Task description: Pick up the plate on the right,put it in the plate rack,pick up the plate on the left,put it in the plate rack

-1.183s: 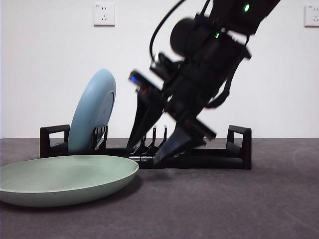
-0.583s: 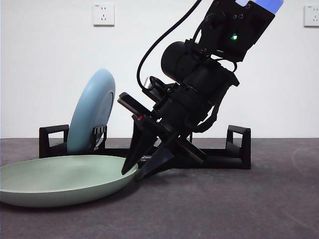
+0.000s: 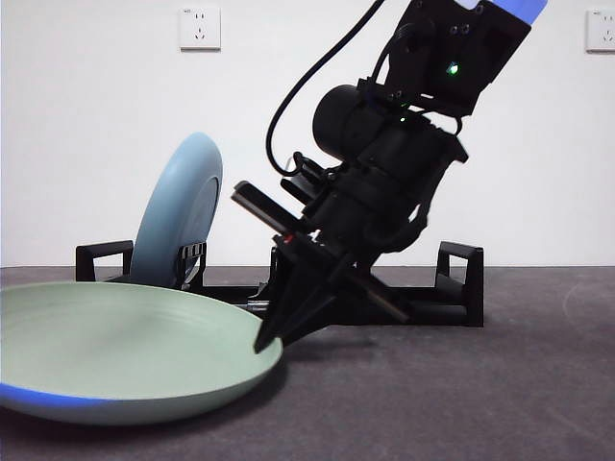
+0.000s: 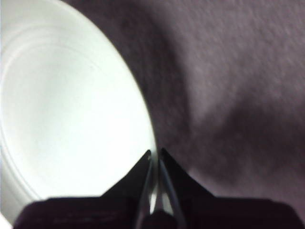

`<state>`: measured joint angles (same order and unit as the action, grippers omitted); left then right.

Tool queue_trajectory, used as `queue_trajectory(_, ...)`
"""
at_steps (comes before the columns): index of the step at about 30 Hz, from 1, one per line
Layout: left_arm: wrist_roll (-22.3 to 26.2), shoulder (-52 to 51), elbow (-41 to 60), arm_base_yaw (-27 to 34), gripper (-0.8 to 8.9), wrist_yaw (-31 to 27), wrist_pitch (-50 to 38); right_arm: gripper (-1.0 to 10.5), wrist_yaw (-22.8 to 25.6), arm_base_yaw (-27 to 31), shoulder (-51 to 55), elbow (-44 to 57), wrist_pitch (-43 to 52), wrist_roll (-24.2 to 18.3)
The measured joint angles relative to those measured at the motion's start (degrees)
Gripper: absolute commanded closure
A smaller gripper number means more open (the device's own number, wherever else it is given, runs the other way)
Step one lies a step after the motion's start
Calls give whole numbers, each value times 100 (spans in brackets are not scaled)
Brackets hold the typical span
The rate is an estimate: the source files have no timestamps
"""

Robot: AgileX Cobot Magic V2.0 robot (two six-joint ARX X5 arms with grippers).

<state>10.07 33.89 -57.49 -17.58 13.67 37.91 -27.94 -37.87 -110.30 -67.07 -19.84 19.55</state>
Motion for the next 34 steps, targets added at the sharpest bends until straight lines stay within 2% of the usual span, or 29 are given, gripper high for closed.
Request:
queue_trajectory(3,0,0,0,0,436,92,11,959,175,0,273,7,-382,-85)
queue_trajectory(9,72,118,0,-188,437,428,223,959,1067,74,1438,7,-592,-284)
queue_trajectory(16,546,446,0,-1021,441,313,365,959,1106,636,2221,-83,-1088,-372)
queue_trajectory(21,800,852,0,-2048,442,-651,420,959,1147,1032,2243,-380,-1585,-393)
queue_trajectory(28,927,2070,0,-3985,443,-2855,345,959,1032,1095,2247,-531,-1646,-426)
queue_trajectory(31,1040,2625,0,-4695,445,-3801,262,959,1032,1099,2247,-531,-1703,-437)
queue_trajectory(34,1222,3235,0,-5158,445,-4553,190,959,1032,1121,2247,-531,-1727,-437)
